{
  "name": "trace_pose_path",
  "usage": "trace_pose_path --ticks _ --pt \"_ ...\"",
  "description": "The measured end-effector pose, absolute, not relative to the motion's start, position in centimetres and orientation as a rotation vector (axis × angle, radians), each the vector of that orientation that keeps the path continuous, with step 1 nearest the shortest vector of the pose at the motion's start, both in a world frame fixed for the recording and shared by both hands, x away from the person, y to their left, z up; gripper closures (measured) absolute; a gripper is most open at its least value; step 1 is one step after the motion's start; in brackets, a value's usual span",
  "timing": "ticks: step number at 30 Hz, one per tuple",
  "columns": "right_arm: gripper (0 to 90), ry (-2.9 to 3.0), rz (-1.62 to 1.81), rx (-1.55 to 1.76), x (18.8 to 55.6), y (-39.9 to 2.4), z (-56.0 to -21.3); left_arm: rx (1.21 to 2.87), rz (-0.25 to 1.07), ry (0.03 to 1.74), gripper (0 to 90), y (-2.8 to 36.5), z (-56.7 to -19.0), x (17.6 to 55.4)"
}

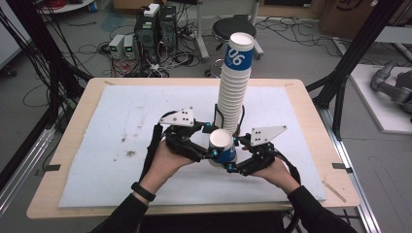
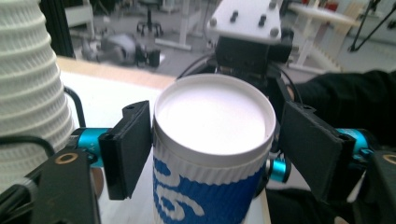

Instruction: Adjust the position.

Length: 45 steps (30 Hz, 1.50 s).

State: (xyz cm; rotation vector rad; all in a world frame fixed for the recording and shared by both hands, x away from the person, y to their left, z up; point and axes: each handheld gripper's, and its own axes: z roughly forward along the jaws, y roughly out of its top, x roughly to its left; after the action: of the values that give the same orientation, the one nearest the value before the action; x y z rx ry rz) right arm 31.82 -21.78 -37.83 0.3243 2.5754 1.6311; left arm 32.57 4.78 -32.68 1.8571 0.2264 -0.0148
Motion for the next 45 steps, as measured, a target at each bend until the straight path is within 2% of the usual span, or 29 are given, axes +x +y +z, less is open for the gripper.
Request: trace_pose_path --ticks 7,11,15,21,27,36,45 --pt "25.0 2.673 1.470 0.251 31.4 -21.1 -37.6 2.106 0.013 0.176 23.1 4.1 -31.5 31.9" --pt "25.0 2.709 1.396 0.228 31.3 -20.8 -37.7 2.146 0.015 0.172 23.6 3.8 -31.6 31.8" --pt "24.9 2.720 1.374 0.207 31.2 -20.6 -37.8 2.193 0.011 0.167 28.0 3.6 -32.0 32.0" --pt "20.4 2.703 1.424 0.235 31.4 -20.8 -37.7 2.150 0.006 0.164 29.5 3.9 -32.1 32.2" --pt "15.0 2.564 1.727 0.389 32.1 -23.2 -36.8 2.000 0.002 0.165 29.8 5.4 -31.9 32.7" --pt "14.5 2.477 1.882 0.423 32.2 -24.3 -36.3 1.803 -0.031 0.194 29.8 7.0 -32.0 33.2" --pt "13.6 2.467 1.912 0.429 32.0 -23.6 -36.4 1.693 -0.075 0.181 30.0 7.0 -32.6 33.3"
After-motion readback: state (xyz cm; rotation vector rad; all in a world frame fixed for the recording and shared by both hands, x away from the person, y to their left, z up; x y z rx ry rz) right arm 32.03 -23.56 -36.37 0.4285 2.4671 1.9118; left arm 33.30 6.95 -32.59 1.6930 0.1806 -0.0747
